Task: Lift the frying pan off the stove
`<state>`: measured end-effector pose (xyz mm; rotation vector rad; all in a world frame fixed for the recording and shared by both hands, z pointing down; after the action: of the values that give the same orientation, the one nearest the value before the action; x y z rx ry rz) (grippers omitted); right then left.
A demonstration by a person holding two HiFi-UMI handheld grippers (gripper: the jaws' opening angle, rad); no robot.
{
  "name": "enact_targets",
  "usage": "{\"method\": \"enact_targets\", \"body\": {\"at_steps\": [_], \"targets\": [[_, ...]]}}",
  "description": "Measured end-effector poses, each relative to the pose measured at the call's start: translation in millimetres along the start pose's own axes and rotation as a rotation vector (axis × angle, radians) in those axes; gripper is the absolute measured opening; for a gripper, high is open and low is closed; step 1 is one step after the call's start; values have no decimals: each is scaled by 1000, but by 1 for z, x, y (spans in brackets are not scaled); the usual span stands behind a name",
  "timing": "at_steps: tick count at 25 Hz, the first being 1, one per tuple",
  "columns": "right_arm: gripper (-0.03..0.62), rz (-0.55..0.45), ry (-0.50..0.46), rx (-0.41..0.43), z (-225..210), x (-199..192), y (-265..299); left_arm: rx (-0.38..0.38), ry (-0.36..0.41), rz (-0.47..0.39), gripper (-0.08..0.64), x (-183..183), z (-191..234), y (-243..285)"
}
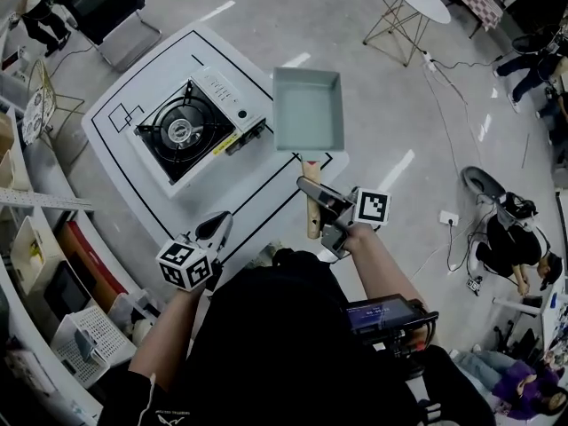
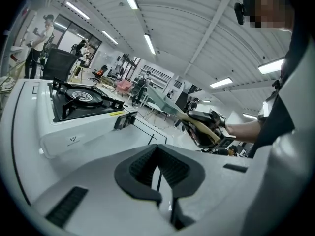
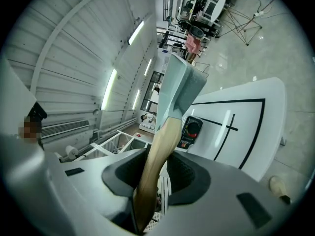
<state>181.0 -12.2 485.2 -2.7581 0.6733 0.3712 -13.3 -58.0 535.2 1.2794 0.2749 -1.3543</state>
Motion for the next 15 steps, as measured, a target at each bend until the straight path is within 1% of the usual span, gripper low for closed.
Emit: {"method": "enact_targets", "body": {"at_steps": [7, 15], "targets": [[146, -62, -4, -35, 2, -1, -29, -55, 36, 27, 8, 0, -15, 14], [146, -112, -4, -75, 3, 0, -58, -92, 70, 25, 8, 8, -34, 24]]}}
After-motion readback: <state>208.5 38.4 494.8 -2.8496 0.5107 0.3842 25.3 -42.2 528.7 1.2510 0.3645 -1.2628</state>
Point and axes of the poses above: the fingertips, and each gripper's own axes: y forward along the fingers, z to its left, x out of its top, the point moved 2 cm from there along -y, backward along the fingers, and after that the axes turned 14 degrees about x, right-handed, at the moved point
